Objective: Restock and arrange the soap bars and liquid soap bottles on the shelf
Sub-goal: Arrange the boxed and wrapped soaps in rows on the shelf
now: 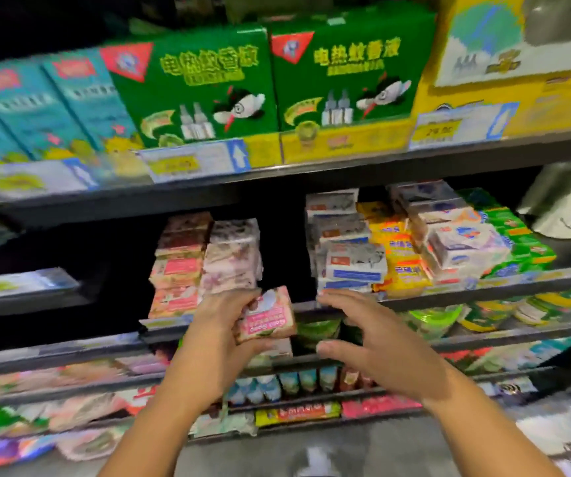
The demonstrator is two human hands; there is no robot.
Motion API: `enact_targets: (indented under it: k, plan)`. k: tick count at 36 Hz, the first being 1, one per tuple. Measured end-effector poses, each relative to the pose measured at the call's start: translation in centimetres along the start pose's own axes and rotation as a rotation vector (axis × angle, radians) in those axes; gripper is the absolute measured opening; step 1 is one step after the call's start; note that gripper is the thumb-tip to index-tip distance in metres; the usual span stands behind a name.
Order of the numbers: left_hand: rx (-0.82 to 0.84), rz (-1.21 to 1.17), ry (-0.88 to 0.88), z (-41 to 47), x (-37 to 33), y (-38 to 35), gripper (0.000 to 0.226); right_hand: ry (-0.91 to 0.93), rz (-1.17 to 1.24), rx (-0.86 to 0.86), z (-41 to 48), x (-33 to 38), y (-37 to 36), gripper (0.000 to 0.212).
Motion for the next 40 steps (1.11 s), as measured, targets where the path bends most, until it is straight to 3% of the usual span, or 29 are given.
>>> enact_targets:
  k: [3,11,20,26,32,40]
  plan:
    - [-0.038,-0.029,0.156,-1.6,5.2,1.9,0.070,0.000,-0.090,0.049,3.8,2.7,-2.2,0.065]
    - [-0.086,0.010,0.276,-2.0,13.2,4.8,0.070,-0.029,-0.290,0.047,11.8,6.0,-6.0,0.058]
    - [-0.099,-0.068,0.144,-1.2,15.8,5.0,0.061,-0.155,0.088,-0.041,16.4,4.3,-9.3,0.046]
    - [-0.038,-0.033,0.083,-0.9,17.8,4.5,0.058,-0.095,0.042,-0.096,15.8,4.8,-9.0,0.041]
    - [-0.029,0.083,-0.035,-0.9,18.7,3.8,0.055,-0.154,0.051,-0.092,15.5,4.9,-9.1,0.042]
    - [-0.013,0.013,-0.070,-0.8,18.2,3.9,0.060,-0.188,0.007,-0.192,15.2,5.3,-9.1,0.039]
Point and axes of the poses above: each hand's wrist, its own z-axis towards the middle knuckle, its own y-axis out of the back of the hand, x = y × z, the point moved 8 cm from there along z, towards the middle knuckle, and after that the axes turned 6 degrees about x, right-handed, at the moved point
